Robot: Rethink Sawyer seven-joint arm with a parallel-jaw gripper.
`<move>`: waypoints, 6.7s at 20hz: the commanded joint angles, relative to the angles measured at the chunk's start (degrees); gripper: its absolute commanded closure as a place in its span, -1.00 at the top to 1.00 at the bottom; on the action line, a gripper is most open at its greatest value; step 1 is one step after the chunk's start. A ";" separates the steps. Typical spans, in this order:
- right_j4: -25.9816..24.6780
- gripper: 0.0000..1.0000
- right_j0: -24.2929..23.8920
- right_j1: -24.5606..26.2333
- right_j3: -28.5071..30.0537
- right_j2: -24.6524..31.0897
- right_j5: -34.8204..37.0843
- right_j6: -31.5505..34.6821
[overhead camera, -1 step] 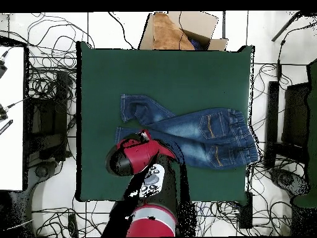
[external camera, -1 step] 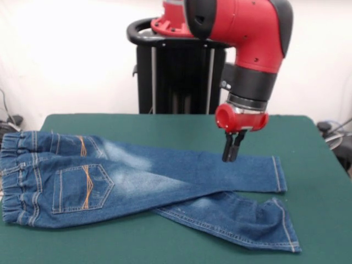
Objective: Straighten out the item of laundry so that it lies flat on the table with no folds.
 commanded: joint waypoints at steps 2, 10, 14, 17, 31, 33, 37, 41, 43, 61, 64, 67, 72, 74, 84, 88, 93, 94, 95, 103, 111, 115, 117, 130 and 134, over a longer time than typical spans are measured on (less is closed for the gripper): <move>-7.20 -1.00 -4.28 -0.79 -0.16 7.68 10.55 -6.20; -14.14 -1.00 -10.98 -2.10 -0.02 16.14 18.68 -15.05; -17.50 -1.00 -13.80 -5.19 2.79 19.61 17.20 -14.71; -19.02 -1.00 -18.49 -6.72 4.51 23.61 18.83 -18.66; -21.68 -1.00 -42.82 -5.50 2.50 36.42 28.63 -39.08; -21.92 -1.00 -42.53 -3.57 0.63 35.96 30.21 -40.27; -21.98 -1.00 -42.99 -1.16 -1.60 35.79 32.31 -43.15; -22.28 -1.00 -44.84 1.09 -1.77 38.38 32.41 -49.25; -21.57 -1.00 -46.45 1.74 -1.05 40.27 32.55 -51.81; -17.62 -1.00 -42.00 3.12 -5.16 50.58 38.61 -54.46; -17.44 -1.00 -41.53 4.56 -6.52 51.02 40.56 -54.81; -17.45 -1.00 -40.93 5.53 -7.65 51.39 43.03 -55.41; -19.42 -1.00 -40.23 6.09 -9.24 51.24 44.70 -56.06; -20.80 -1.00 -39.74 5.85 -10.26 50.62 45.14 -56.31; -23.11 -1.00 -38.88 5.85 -13.62 49.72 44.95 -55.88; -23.16 -1.00 -39.00 4.78 -13.32 50.25 44.13 -55.82; -23.67 -1.00 -39.52 5.33 -12.59 50.34 43.48 -55.75; -23.51 -1.00 -39.55 5.79 -12.69 50.06 44.08 -55.61; -23.34 -1.00 -39.59 6.25 -12.79 49.78 44.68 -55.48; -23.30 -1.00 -39.54 9.39 -13.68 48.96 45.32 -55.26; -24.52 -1.00 -40.02 9.09 -13.14 49.59 42.10 -54.58; -25.42 -1.00 -40.25 8.97 -13.07 49.97 39.86 -53.87; -25.80 -1.00 -40.45 8.47 -12.50 50.22 38.54 -53.00; -26.93 -1.00 -41.80 7.29 -10.33 51.52 34.68 -52.02; -26.93 -1.00 -41.65 7.46 -10.80 51.32 34.74 -52.32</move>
